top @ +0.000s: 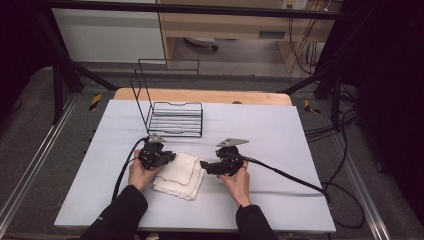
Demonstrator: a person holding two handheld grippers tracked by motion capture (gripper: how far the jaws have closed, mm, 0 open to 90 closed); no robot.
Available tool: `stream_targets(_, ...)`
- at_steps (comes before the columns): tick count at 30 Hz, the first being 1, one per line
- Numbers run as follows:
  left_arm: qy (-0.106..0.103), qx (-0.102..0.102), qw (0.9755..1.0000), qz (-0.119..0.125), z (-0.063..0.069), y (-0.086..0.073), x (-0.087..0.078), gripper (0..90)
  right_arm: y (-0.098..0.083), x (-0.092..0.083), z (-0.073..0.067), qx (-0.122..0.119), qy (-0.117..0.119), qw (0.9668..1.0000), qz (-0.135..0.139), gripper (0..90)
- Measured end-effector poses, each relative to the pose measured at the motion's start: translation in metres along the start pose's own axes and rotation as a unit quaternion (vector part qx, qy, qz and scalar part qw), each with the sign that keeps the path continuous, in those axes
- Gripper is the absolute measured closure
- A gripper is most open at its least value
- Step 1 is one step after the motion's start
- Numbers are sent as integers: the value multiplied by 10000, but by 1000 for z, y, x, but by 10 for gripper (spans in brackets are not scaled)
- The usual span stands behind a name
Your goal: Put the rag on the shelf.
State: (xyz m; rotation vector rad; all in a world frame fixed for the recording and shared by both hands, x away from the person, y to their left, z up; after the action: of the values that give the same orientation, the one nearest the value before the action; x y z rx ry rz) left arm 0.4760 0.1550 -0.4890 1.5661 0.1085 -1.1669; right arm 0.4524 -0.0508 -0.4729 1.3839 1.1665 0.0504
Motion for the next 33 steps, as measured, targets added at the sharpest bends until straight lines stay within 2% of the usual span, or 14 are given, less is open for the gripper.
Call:
stream_targets(9, -50, -5, 10000, 14, -1, 0, 0, 785, 1, 24, -6, -86, -98, 9997, -210, 373)
stream_targets(13, -59, -5, 10000, 21, -1, 0, 0, 784, -1, 28, -6, -23, -63, 9996, -260, 446)
stream_targets(18, -57, 4, 10000, 24, -1, 0, 0, 785, -5, 31, -7, -36, -29, 9994, -348, 500)
stream_targets(20, -54, 6, 10000, 24, -1, 0, 0, 784, -5, 32, -9, -52, -3, 9994, -346, 554)
stream_targets(21, -53, 13, 10000, 23, -1, 0, 0, 784, -5, 32, -9, -52, -3, 9994, -346, 554)
stream_targets(23, -49, 20, 10000, 22, -1, 0, 0, 784, -5, 34, -13, -113, 32, 9990, -436, 624)
stream_targets(24, -47, 22, 10000, 22, -1, 0, 0, 784, -5, 34, -13, -113, 32, 9990, -436, 624)
stream_targets(29, -48, 29, 10000, 24, -1, 0, 0, 784, -4, 34, -15, 24, 54, 9987, -513, 673)
stream_targets(31, -56, 18, 10000, 24, -1, 0, 0, 784, -5, 35, -16, 170, 137, 9983, -545, 738)
stream_targets(33, -66, -4, 10000, 27, -1, 0, 0, 784, -5, 35, -17, 263, 165, 9981, -540, 760)
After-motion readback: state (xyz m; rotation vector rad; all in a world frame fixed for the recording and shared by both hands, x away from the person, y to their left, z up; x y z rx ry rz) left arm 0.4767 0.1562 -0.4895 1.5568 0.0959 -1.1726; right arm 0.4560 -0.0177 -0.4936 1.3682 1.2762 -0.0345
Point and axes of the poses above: each handheld gripper's, and its own axes: x roughly forward along the jaws, y roughly out of its top, z roughly to its right, the point moved 6 cm from there along x, roughly forward along the jaws, and after that the axes turned 1 degree about y, right-handed, at the moved point
